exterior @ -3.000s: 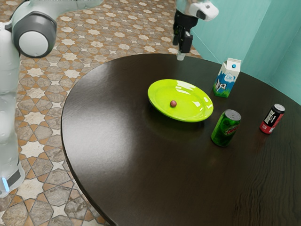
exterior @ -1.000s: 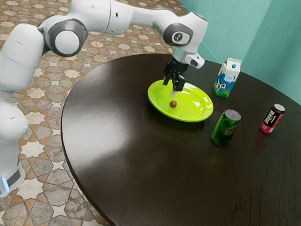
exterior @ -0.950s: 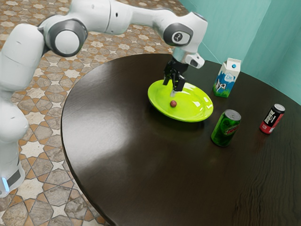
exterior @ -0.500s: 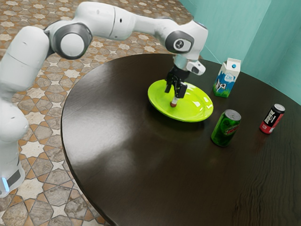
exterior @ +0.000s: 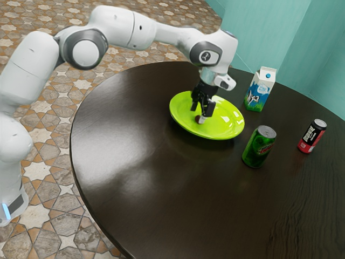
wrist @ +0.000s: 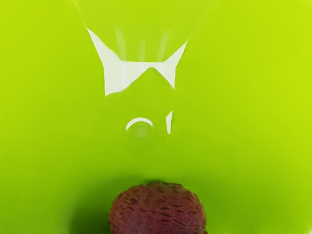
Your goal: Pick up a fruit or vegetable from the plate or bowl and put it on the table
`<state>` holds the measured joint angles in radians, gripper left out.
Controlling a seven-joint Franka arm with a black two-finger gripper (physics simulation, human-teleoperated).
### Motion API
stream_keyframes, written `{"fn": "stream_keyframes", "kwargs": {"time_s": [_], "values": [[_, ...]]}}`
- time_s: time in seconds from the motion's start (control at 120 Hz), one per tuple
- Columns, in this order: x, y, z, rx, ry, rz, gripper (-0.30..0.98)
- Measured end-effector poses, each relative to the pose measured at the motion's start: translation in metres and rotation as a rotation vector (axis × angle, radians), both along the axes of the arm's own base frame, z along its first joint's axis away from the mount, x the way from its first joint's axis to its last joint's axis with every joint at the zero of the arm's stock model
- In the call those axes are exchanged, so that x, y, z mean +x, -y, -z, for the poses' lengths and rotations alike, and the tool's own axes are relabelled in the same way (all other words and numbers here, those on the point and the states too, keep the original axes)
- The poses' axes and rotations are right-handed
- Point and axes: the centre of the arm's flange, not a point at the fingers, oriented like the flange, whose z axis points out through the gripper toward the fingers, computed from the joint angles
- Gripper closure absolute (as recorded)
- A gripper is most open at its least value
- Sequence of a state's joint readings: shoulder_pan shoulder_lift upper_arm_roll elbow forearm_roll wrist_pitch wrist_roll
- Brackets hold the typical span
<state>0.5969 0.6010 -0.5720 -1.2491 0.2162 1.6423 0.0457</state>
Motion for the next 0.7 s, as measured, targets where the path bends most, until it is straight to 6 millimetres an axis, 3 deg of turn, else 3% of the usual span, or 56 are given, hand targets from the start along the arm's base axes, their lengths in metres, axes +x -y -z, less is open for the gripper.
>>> {"fn": "stream_keyframes", "kwargs": {"time_s": [0.417,0.7], "values": [[0.006,-0.004,0.015,0.011,0.008,0.001,0.07],[0.011,0.003,0.012,0.035,0.045,0.023,0.12]]}}
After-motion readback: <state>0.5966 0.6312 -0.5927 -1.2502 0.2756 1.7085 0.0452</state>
